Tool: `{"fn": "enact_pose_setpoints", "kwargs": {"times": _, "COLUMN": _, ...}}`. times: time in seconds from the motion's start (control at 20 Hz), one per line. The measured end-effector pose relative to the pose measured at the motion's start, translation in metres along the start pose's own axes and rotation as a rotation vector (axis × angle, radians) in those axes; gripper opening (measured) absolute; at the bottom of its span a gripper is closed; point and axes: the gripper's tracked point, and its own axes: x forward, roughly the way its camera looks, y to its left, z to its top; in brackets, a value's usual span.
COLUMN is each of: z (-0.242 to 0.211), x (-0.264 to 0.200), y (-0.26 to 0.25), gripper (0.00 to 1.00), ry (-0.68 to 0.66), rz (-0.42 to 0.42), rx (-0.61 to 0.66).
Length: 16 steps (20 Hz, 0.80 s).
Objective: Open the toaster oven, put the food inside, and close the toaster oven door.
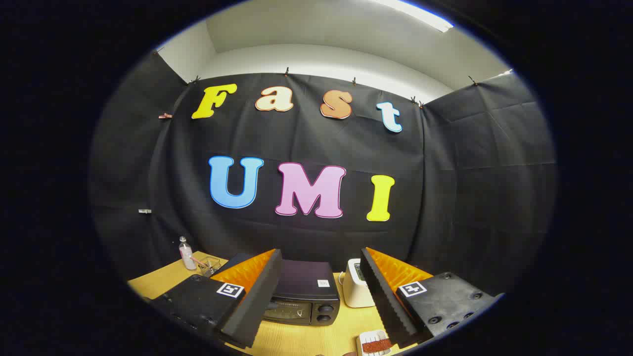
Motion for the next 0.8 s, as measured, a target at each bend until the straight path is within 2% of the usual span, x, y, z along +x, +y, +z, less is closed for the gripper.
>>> {"fn": "enact_pose_setpoints", "kwargs": {"times": 0.8, "z": -0.003, "x": -0.001, "y": 0.015, "gripper": 0.97, "ry": 0.009, "rz": 0.005, "rx": 0.018}}
